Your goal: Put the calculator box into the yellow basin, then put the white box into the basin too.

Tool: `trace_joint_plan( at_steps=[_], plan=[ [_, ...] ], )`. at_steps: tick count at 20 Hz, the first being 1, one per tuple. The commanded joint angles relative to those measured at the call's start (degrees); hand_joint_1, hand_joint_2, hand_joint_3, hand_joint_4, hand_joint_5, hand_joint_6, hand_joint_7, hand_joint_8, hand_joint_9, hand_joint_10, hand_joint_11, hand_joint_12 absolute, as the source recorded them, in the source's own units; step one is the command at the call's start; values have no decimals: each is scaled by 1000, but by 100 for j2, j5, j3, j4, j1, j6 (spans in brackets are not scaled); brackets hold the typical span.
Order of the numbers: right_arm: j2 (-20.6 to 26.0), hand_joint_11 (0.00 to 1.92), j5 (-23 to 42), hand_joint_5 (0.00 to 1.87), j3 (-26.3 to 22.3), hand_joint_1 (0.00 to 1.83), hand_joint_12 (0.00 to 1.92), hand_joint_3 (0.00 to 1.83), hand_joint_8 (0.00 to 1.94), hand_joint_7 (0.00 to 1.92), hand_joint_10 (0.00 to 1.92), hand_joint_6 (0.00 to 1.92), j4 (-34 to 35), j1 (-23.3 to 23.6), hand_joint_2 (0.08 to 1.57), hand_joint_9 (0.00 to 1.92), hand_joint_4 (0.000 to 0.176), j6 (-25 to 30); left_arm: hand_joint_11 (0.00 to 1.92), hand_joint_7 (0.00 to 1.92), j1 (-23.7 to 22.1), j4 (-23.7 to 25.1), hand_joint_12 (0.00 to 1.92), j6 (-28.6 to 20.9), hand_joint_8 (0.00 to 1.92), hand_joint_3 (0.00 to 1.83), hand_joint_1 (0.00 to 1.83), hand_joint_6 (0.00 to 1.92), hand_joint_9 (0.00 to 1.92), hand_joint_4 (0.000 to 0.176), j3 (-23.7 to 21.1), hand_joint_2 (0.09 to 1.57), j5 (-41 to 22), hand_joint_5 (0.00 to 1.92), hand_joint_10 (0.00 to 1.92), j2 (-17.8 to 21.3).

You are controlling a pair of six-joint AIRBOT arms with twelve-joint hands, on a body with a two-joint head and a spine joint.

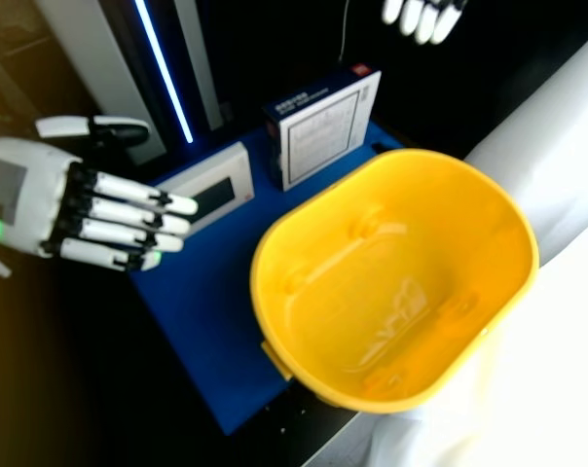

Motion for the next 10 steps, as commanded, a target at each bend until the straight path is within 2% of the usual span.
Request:
trace_joint_plan(
  at_steps=[1,2,4,5,8,10],
  plan=[
    [-8,91,-520,634,12,653,1291,0,0,690,44,0,158,3,781,649,0,-29,0,383,-84,-114,1033,-31,0,2,696,9,372,18,41,775,-385,414,0,-87],
    [-55,73,-406,626,47,686,1293,0,0,675,37,0,207,4,775,632,0,-57,0,389,-77,-106,1083,-37,3,4,629,7,386,19,108,786,-232,421,7,-211],
    [-183,31,-204,595,152,723,1332,0,0,641,27,0,323,5,773,602,0,-62,0,359,-55,-93,992,-51,1,6,560,1,354,51,245,799,75,387,2,-449],
    [-257,5,-90,579,209,721,1376,0,0,619,21,0,368,12,763,583,0,-63,0,359,-36,-92,1025,-64,3,0,551,4,363,68,312,786,214,392,6,-560],
    [-510,0,315,529,390,710,1367,0,0,570,5,0,414,193,761,542,0,-65,0,338,154,-159,1039,-134,2,3,578,3,318,49,460,802,411,396,2,-781],
    [-712,0,653,517,544,734,1385,0,0,549,3,0,372,416,751,533,0,-67,0,346,359,-291,1127,-155,4,2,497,4,317,65,554,803,482,404,2,-892]
  ],
)
